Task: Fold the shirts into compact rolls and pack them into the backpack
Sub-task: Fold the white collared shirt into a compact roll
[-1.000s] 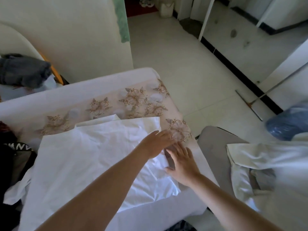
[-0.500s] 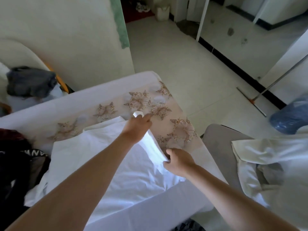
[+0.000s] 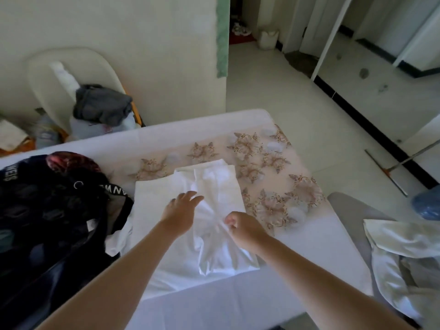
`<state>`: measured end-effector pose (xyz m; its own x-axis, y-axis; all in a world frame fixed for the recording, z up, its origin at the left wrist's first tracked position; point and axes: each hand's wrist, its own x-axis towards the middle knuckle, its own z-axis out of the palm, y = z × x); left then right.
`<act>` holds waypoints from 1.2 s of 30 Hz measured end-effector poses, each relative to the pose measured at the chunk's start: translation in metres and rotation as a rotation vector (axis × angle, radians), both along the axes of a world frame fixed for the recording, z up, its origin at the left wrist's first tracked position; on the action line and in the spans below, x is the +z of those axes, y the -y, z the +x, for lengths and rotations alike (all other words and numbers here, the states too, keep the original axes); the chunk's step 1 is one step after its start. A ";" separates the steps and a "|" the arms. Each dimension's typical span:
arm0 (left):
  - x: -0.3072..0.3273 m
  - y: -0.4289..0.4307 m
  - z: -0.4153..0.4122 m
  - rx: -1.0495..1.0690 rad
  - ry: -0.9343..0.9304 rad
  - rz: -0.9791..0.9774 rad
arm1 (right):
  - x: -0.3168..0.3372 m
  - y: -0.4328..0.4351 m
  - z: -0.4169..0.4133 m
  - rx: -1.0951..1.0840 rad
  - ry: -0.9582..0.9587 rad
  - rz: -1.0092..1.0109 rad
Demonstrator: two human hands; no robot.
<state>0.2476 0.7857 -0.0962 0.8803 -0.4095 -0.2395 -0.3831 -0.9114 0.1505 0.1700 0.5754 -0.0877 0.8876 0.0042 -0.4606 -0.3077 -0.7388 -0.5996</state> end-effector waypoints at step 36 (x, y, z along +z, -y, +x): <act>-0.025 -0.032 -0.148 0.785 0.110 -0.239 | -0.019 -0.052 0.000 0.838 0.289 -0.172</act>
<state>0.0993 0.8182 -0.1214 0.9448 0.3051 -0.1197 0.3276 -0.8680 0.3731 0.1701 0.6277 -0.1064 0.7057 0.6534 -0.2738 0.5177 -0.7394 -0.4304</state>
